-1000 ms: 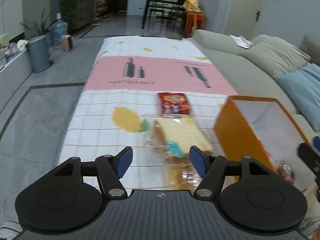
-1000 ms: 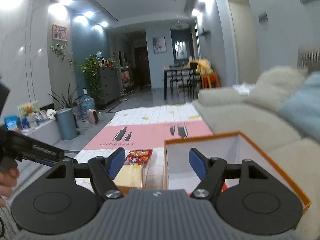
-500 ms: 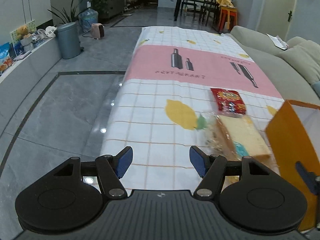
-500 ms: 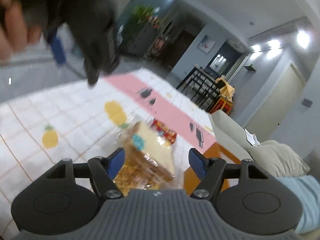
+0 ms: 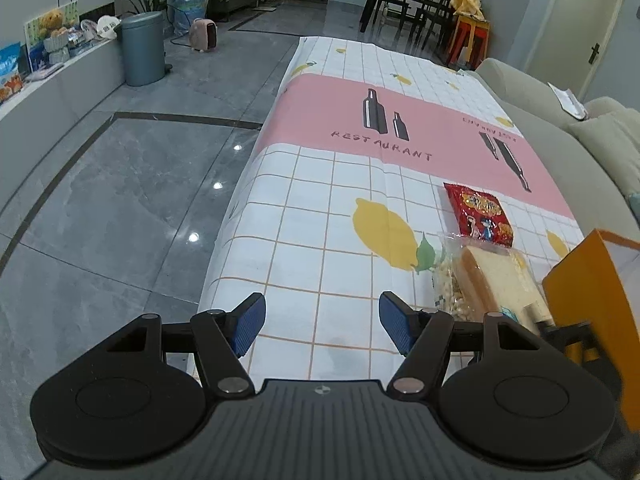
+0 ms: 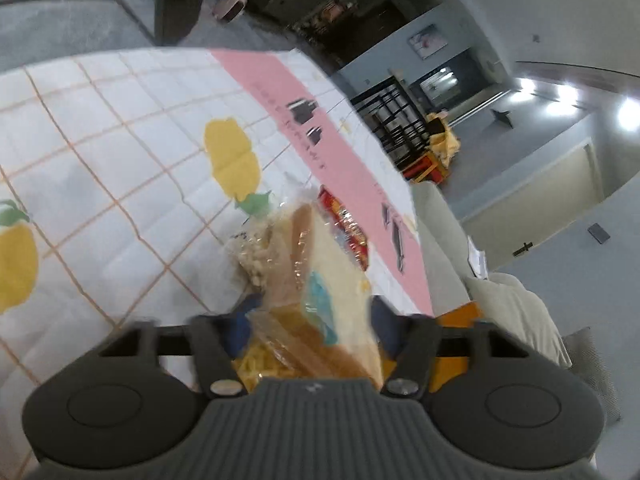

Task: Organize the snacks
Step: 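Grasp the clear-bagged bread slices with the right tool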

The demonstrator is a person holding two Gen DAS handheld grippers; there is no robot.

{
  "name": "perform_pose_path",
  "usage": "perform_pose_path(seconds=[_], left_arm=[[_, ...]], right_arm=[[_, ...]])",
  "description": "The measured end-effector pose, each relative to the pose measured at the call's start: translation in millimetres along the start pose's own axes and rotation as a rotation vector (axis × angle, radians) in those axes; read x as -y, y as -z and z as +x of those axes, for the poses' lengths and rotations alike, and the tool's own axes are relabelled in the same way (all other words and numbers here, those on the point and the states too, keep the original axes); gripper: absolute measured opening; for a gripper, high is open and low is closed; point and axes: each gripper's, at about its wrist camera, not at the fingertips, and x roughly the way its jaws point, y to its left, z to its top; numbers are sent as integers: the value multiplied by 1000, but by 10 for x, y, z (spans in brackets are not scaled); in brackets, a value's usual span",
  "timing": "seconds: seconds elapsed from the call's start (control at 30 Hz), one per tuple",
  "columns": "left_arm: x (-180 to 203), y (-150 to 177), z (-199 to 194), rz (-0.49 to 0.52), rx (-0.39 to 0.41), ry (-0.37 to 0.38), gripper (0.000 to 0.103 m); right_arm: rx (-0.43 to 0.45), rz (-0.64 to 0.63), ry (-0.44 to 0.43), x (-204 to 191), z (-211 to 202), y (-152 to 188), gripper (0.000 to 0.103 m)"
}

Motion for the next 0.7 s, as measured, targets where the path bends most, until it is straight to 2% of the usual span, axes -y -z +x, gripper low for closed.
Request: perform_pose_path(seconds=[0.03,0.17,0.27,0.33,0.43,0.57,0.7], left_arm=[[-13,-2,12,-8,-5,6,77],[-37,-16,44,-22,-29,11,77],[-14,-28,-23,-10,-7,22,77],[-2,-32,-57,-13,6,30,77],[20,-26,-52,-16,-7,50,77],[47,-4,-41,-8,-24,74,77],[41,-3,-23,-32,-42,97,77]], right_arm=[[-7,1,-13,7,20,8,39],[37,26,10,45,-47,78,31],[102,114,28,198,-163,145,26],[126,210,5,399,-254,191,25],[118,430,-106,875,-349,289,25],[31,783,-278,1518,-415,532,24],[-45,1008,-441,1884,-556,810,24]])
